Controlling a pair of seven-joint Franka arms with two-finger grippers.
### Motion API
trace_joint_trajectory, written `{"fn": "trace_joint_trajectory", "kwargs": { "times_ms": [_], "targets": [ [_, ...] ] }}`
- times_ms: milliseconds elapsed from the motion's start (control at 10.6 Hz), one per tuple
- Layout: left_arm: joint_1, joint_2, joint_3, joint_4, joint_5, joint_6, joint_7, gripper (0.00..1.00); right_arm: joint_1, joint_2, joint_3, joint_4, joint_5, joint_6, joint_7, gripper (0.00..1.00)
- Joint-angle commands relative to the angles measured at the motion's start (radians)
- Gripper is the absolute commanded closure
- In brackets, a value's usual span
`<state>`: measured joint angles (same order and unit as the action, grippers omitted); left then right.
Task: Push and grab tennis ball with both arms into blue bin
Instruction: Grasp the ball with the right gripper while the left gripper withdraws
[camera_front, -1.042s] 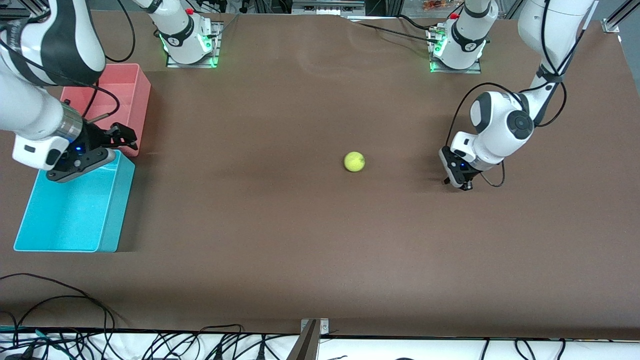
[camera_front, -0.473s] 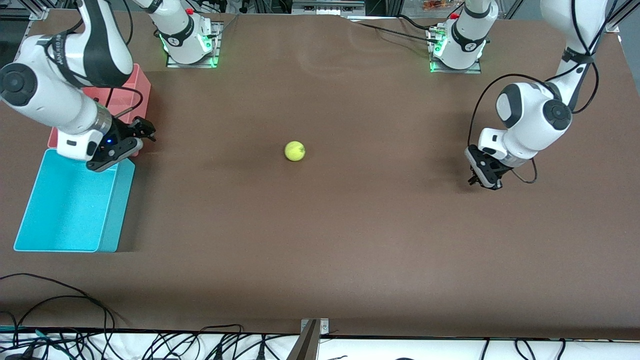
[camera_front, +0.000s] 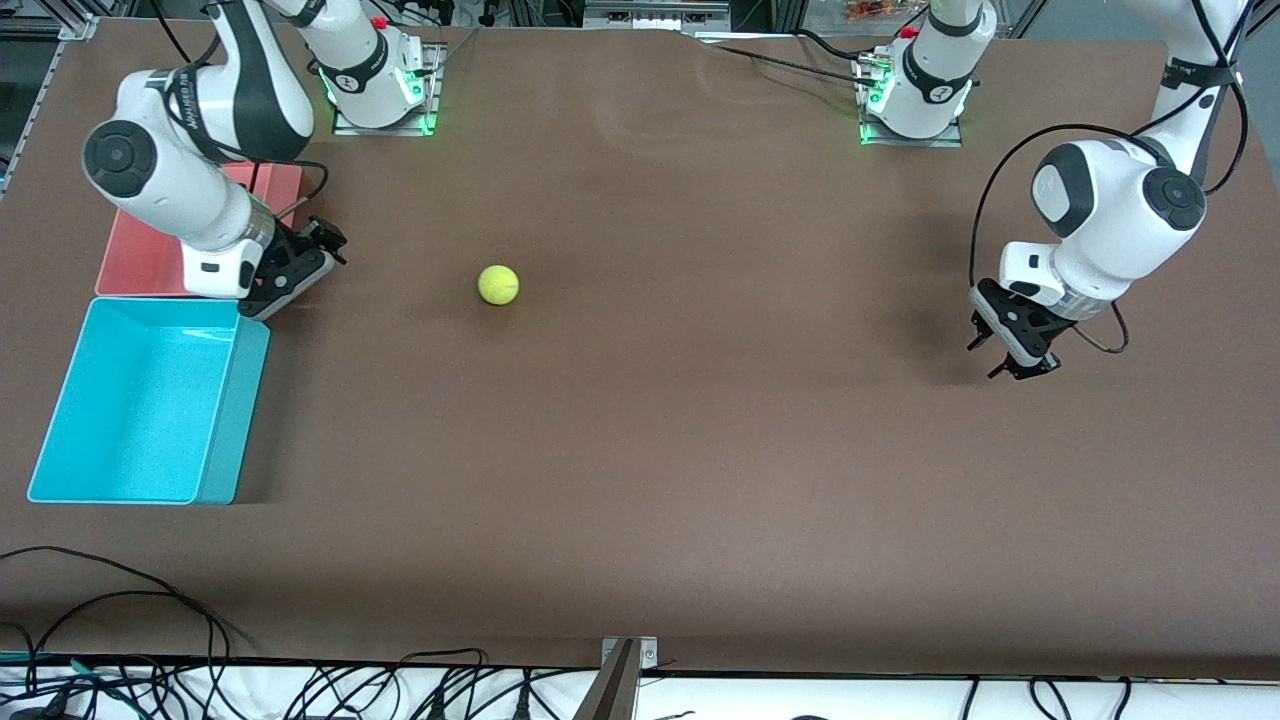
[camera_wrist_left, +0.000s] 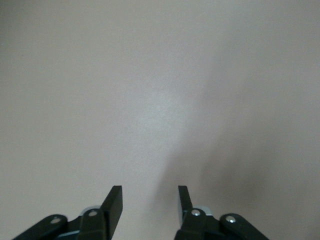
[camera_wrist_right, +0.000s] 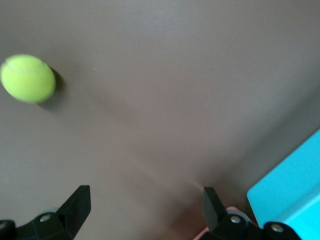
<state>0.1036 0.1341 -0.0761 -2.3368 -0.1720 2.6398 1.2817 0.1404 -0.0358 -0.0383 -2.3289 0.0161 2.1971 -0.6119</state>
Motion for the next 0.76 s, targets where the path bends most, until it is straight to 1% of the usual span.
{"fn": "trace_joint_trajectory", "kwargs": {
  "times_ms": [0, 189, 284, 473, 663],
  "targets": [
    [-0.001, -0.053, 0.033, -0.016, 0.028, -0.02, -0.008, 0.0, 0.064, -0.016, -0.002, -0.145, 0.042, 0.214, -0.028, 0.0],
    [-0.001, -0.073, 0.038, -0.018, 0.026, -0.02, -0.015, 0.0, 0.096, -0.003, 0.001, -0.196, 0.079, 0.285, -0.028, 0.0],
    [-0.001, -0.076, 0.039, -0.019, 0.026, -0.021, -0.016, 0.0, 0.1, 0.0, 0.004, -0.214, 0.081, 0.291, -0.028, 0.0],
    [-0.001, -0.132, 0.041, -0.03, 0.026, -0.024, -0.016, 0.0, 0.107, 0.019, 0.005, -0.263, 0.081, 0.311, -0.028, 0.0],
    [-0.002, -0.149, 0.042, -0.029, 0.026, -0.024, -0.015, 0.0, 0.099, 0.033, 0.0, -0.299, 0.082, 0.338, -0.052, 0.0]
  ]
}}
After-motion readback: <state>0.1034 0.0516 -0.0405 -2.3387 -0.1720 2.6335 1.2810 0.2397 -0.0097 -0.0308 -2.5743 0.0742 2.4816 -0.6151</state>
